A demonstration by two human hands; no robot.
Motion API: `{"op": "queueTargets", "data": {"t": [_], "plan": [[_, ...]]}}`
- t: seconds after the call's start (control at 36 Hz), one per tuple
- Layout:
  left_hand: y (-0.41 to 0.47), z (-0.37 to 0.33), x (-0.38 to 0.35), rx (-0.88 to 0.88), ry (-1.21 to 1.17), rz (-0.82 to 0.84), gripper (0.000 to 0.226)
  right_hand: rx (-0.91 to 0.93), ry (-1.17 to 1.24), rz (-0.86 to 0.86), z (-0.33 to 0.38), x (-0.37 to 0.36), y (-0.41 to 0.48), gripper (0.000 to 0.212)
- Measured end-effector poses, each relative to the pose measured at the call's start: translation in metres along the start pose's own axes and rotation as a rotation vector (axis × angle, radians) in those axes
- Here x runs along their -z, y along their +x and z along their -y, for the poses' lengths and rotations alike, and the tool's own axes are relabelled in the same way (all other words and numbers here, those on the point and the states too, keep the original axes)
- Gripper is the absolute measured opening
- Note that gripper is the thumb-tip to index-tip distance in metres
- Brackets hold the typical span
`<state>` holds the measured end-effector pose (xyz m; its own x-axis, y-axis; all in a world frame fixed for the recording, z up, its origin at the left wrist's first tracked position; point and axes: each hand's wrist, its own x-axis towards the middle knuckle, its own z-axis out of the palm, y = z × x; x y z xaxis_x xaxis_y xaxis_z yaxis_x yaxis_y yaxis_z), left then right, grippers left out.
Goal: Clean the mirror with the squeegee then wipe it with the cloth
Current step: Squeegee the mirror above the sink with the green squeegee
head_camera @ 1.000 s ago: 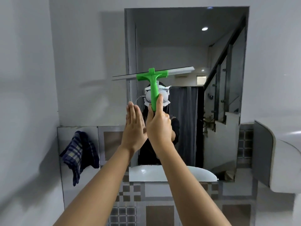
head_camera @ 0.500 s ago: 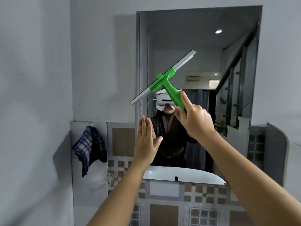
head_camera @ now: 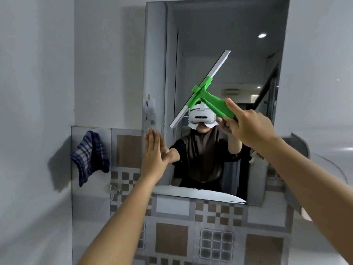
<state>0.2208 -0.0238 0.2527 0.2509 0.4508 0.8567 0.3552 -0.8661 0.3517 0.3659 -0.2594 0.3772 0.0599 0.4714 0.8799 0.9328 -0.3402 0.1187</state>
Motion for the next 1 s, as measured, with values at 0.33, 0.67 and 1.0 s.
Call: {"op": "queueTargets", "data": {"t": [0.33,0.67,1.0], "plan": [[-0.001,-0.005,0.001,0.014,0.131,0.007,0.093,-0.147,0.081,0.006,-0.016,-0.007,-0.052,0.051],[-0.008,0.001,0.008,-0.002,0.070,0.089,0.090,-0.382,0.188,-0.100,0.025,-0.032,-0.094,0.049],[-0.009,-0.010,0.014,-0.004,0.084,0.066,0.086,-0.683,0.437,-0.156,0.070,-0.063,-0.107,0.047]]}}
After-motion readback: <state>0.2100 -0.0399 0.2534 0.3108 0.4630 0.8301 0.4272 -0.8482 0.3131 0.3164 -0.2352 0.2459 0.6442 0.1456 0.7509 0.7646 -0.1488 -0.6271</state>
